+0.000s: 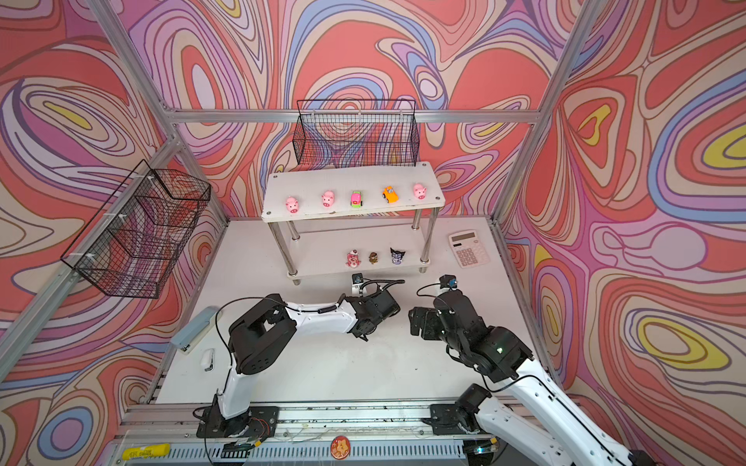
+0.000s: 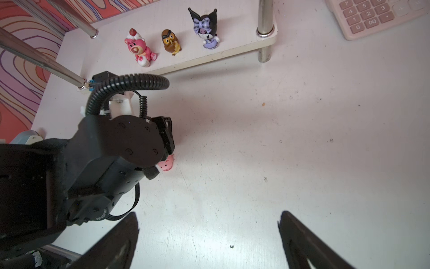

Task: Organize plastic toys on shelves
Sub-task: Pick up the plastic toy from the center of the table.

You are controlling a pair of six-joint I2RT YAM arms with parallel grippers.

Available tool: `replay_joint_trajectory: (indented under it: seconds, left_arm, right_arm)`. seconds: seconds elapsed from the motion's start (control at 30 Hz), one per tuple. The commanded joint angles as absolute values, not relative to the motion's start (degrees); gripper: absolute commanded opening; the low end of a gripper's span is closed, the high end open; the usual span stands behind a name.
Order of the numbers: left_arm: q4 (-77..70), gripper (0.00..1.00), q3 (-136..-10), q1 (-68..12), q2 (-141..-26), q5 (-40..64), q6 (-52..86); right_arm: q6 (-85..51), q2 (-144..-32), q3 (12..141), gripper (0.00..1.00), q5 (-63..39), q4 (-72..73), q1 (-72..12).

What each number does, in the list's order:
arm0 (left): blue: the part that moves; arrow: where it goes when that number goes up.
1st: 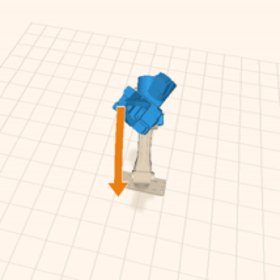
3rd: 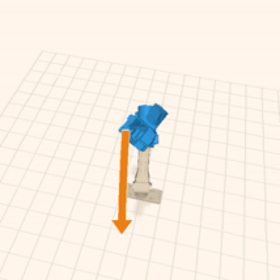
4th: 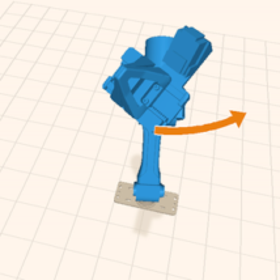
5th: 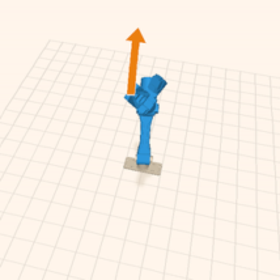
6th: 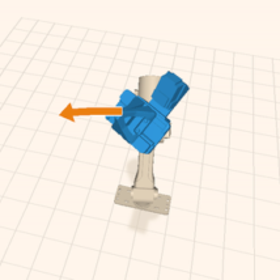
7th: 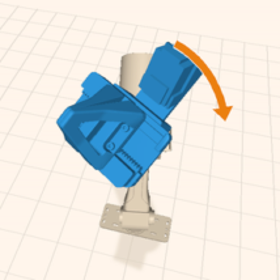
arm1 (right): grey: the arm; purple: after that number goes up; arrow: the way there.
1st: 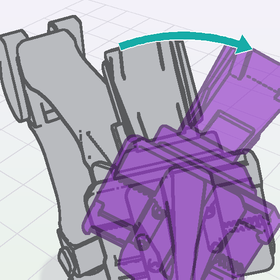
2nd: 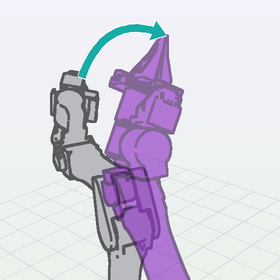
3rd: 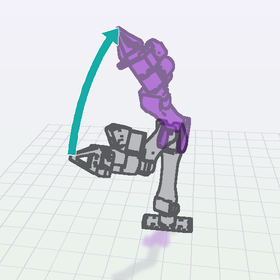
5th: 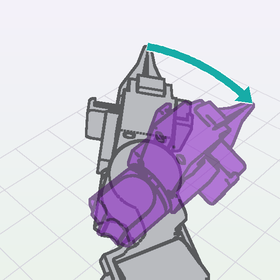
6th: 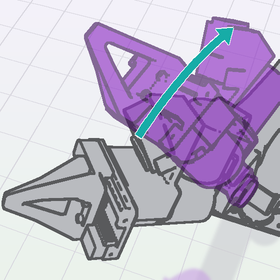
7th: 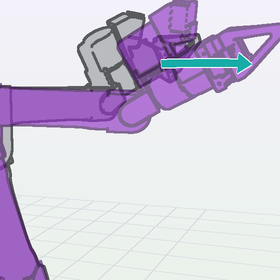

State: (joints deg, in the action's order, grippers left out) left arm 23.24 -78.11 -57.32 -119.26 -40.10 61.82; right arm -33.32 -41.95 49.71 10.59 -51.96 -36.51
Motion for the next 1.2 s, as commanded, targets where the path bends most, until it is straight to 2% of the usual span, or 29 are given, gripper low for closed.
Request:
replay_joint_trajectory:
  seconds: [0.0,0.17,0.27,1.17]
  left_arm:
    - [22.6,0.68,-79.2,-56.8,-120.4,-41.6,61.3]
    - [22.0,0.63,-79.7,-56.6,-121.4,-41.2,60.6]
    - [21.8,0.55,-80.0,-56.5,-121.6,-41.2,60.2]
    - [21.4,0.51,-80.0,-55.7,-122.5,-40.5,59.6]
  right_arm:
    - [-32.9,-41.9,50.9,0.98,10.6,-52.6,-36.6]
    - [-32.9,-42.1,51.1,0.98,10.7,-52.7,-36.6]
    - [-32.9,-42.1,51.3,0.98,10.8,-53.0,-36.6]
    - [-32.9,-42.4,51.4,0.98,10.1,-53.1,-36.6]
